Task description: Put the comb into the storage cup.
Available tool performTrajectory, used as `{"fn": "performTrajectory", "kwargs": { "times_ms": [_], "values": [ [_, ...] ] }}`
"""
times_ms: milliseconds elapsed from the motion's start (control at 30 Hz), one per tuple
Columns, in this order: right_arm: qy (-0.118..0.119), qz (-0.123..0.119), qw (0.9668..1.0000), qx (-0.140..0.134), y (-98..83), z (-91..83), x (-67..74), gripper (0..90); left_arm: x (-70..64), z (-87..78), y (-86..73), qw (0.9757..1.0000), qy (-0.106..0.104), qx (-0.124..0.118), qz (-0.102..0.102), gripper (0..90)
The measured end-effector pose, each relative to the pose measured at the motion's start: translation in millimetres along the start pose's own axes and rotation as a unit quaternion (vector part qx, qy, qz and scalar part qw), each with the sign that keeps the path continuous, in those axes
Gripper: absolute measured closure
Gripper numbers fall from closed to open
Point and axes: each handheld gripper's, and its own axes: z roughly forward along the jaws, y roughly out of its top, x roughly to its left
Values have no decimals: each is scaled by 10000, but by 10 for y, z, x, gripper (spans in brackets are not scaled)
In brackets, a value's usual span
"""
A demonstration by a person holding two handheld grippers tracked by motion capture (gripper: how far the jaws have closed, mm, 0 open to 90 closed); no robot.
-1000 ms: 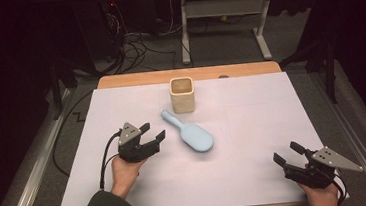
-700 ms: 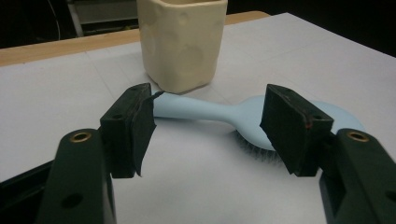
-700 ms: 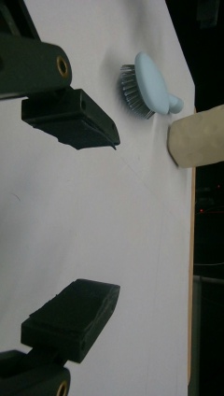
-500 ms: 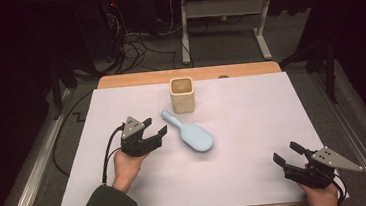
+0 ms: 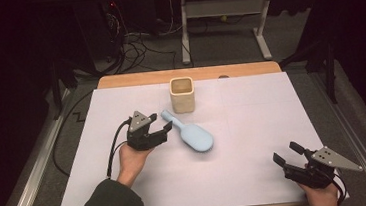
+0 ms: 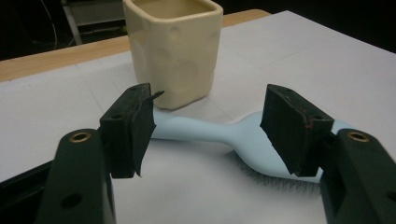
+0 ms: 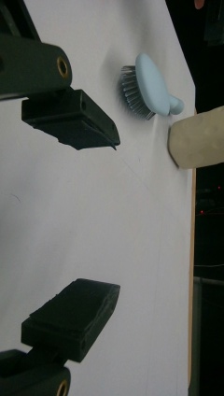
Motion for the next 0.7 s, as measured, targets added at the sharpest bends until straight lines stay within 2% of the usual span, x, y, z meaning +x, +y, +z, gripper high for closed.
{"fn": "performTrajectory", "kwargs": {
  "times_ms": [233,367,500,633,700],
  "values": [
    [24,-68,10000,45,2,35,19,251,-26,77,52,10000,-1,36,32,349],
    [27,-8,10000,37,1,27,9,252,-42,125,91,10000,29,64,36,347],
    [36,-29,10000,38,1,33,16,255,-58,175,128,9995,97,199,220,344],
    [30,-3,10000,40,0,33,13,255,-60,212,178,9995,94,207,204,344],
    [32,-14,10000,41,1,33,13,255,-65,234,205,9993,99,291,219,344]
  ]
}}
